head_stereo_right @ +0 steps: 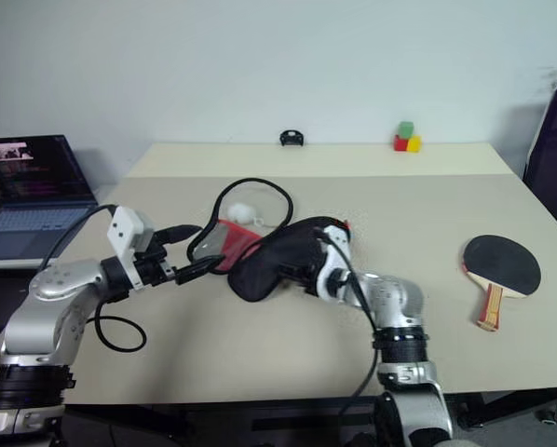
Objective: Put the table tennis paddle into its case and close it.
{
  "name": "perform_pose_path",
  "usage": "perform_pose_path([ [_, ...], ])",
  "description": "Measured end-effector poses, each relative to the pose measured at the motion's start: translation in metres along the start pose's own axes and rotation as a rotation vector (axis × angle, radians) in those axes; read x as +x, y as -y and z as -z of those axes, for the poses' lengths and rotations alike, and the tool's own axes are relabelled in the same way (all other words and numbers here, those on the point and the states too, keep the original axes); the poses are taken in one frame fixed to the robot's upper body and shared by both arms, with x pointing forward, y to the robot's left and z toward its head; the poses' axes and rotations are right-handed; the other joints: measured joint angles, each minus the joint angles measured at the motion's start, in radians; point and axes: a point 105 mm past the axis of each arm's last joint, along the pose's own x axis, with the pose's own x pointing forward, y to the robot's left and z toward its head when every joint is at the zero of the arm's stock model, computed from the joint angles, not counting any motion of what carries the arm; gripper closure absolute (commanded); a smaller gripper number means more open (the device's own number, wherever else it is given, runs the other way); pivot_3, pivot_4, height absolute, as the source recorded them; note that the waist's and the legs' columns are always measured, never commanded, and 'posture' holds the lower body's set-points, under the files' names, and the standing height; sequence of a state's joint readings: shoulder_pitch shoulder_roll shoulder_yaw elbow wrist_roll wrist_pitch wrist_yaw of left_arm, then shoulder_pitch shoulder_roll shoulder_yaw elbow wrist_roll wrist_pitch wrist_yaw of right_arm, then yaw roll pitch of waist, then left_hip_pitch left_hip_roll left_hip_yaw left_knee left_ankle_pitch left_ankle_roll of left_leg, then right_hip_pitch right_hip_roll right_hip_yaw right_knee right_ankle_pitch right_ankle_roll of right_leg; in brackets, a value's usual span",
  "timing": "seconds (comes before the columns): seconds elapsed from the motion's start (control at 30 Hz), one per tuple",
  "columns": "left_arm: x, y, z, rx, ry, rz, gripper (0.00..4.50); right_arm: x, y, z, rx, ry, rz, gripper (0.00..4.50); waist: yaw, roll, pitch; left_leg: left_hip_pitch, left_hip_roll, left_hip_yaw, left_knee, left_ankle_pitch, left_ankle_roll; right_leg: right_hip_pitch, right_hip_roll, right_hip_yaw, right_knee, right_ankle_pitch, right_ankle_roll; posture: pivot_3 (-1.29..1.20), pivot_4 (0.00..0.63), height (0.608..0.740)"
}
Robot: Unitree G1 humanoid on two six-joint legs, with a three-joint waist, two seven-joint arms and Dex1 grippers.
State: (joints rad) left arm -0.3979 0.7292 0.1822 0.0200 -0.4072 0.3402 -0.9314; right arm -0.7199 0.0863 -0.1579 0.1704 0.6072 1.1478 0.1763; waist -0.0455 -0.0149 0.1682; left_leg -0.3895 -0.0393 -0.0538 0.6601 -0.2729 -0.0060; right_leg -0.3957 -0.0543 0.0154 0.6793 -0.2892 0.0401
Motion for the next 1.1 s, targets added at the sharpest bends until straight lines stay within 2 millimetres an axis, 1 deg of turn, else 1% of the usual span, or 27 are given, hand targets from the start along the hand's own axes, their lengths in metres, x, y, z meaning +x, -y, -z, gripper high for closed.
perform_pose_path([
  [0.13, 0.0, 0.0, 0.001, -0.002, -0.002, -0.003, 0.0, 0.003, 0.005, 0.002, -0.023, 0.0, 0.035, 0.03, 0.008, -0.001, 0.0, -0.01, -0.001, 0.0, 0.002, 0.0, -0.001, -0.01, -0.001, 0.0, 0.002, 0.0, 0.0, 0.0, 0.15, 0.74],
  [0.33, 0.0, 0.0, 0.0, 0.002, 0.0, -0.004, 0.0, 0.004, 0.01, -0.002, -0.031, 0.031, 0.07, 0.03, 0.008, 0.0, 0.0, -0.01, 0.0, 0.0, 0.001, 0.0, -0.001, -0.011, 0.0, 0.0, 0.001, 0.0, 0.0, 0.0, 0.15, 0.74],
  [0.43, 0.0, 0.0, 0.0, 0.006, -0.005, -0.006, 0.0, 0.007, 0.011, 0.0, -0.029, 0.041, 0.089, 0.65, 0.003, 0.0, 0.0, -0.01, 0.0, 0.0, 0.001, 0.0, -0.001, -0.011, 0.0, 0.0, 0.002, 0.0, 0.0, 0.0, 0.15, 0.74],
  [0.47, 0.0, 0.0, 0.0, 0.006, -0.005, -0.007, 0.0, 0.008, 0.012, 0.002, -0.024, 0.045, 0.1, 0.95, 0.003, 0.0, 0.0, -0.01, 0.0, 0.0, 0.001, 0.0, -0.001, -0.011, 0.0, 0.0, 0.002, 0.0, 0.0, 0.0, 0.15, 0.74],
  [0.57, 0.001, 0.0, 0.001, 0.004, -0.004, -0.005, 0.0, 0.008, 0.016, 0.007, -0.014, 0.041, 0.124, 2.02, 0.004, 0.0, 0.0, -0.01, -0.001, 0.0, 0.001, 0.0, -0.001, -0.011, 0.0, 0.001, 0.001, 0.0, 0.0, 0.0, 0.15, 0.74],
  [0.8, 0.005, 0.007, 0.001, 0.005, -0.003, 0.019, 0.0, 0.005, 0.024, 0.008, 0.021, 0.049, 0.169, 4.48, 0.004, 0.0, 0.0, -0.01, 0.0, 0.0, 0.001, 0.0, -0.001, -0.011, 0.0, 0.001, 0.002, 0.0, 0.0, 0.0, 0.15, 0.74],
  [1.0, 0.008, 0.014, -0.003, 0.013, 0.012, 0.038, 0.0, -0.001, 0.024, 0.004, 0.047, 0.059, 0.177, 4.48, 0.005, 0.0, 0.0, -0.01, 0.0, 0.0, 0.001, 0.0, -0.001, -0.011, 0.0, 0.0, 0.002, 0.0, 0.0, 0.0, 0.15, 0.74],
  [1.1, 0.009, 0.018, -0.006, 0.005, 0.024, 0.052, 0.0, -0.009, 0.024, 0.0, 0.063, 0.062, 0.17, 4.48, 0.005, 0.0, 0.0, -0.01, 0.0, 0.0, 0.001, 0.0, -0.001, -0.011, 0.0, 0.0, 0.002, 0.0, 0.0, 0.0, 0.15, 0.74],
])
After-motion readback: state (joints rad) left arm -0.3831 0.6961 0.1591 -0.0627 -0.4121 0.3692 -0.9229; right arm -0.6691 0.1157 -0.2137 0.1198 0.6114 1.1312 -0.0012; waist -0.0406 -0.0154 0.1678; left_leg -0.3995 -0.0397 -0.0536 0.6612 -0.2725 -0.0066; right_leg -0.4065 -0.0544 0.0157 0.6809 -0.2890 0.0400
